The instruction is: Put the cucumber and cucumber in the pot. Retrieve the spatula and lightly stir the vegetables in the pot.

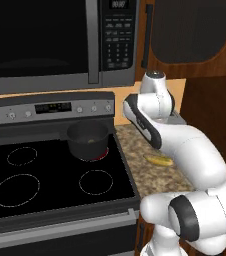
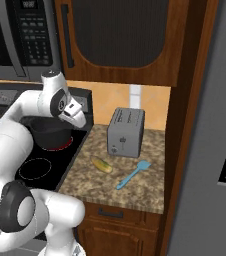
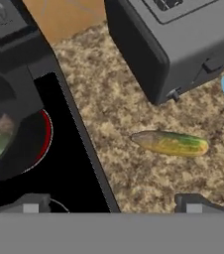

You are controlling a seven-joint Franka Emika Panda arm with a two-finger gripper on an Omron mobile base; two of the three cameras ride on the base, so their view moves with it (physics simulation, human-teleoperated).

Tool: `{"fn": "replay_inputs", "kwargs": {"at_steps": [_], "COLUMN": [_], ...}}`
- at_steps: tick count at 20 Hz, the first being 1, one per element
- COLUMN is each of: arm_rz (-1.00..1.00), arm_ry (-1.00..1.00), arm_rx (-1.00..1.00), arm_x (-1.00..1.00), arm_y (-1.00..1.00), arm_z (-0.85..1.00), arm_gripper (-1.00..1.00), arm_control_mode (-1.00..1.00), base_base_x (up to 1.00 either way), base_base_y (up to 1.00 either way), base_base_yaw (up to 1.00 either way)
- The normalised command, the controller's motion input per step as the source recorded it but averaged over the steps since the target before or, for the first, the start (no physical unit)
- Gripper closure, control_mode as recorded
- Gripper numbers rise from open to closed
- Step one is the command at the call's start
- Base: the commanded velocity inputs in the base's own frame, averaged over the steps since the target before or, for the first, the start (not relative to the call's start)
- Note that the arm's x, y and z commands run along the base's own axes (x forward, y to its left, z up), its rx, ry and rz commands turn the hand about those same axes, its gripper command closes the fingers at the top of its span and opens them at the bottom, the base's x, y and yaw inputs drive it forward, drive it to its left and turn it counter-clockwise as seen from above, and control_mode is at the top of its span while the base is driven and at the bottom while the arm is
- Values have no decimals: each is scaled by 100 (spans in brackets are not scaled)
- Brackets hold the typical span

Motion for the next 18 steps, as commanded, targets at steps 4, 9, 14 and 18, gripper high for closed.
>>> {"fn": "replay_inputs", "kwargs": {"at_steps": [4,9,14,18], "arm_rz": [34,31,10,3], "arm_ry": [15,3,0,0], "arm_rx": [-26,-12,0,0], "arm_x": [-1,-26,-27,-1], "arm_y": [-57,-48,-35,-29], "arm_z": [-75,-59,-59,-53], "arm_gripper": [-100,-100,-100,-100], "arm_control_mode": [-100,-100,-100,-100], "base_base_x": [0,0,0,0], "base_base_y": [0,0,0,0], "base_base_yaw": [0,0,0,0]}}
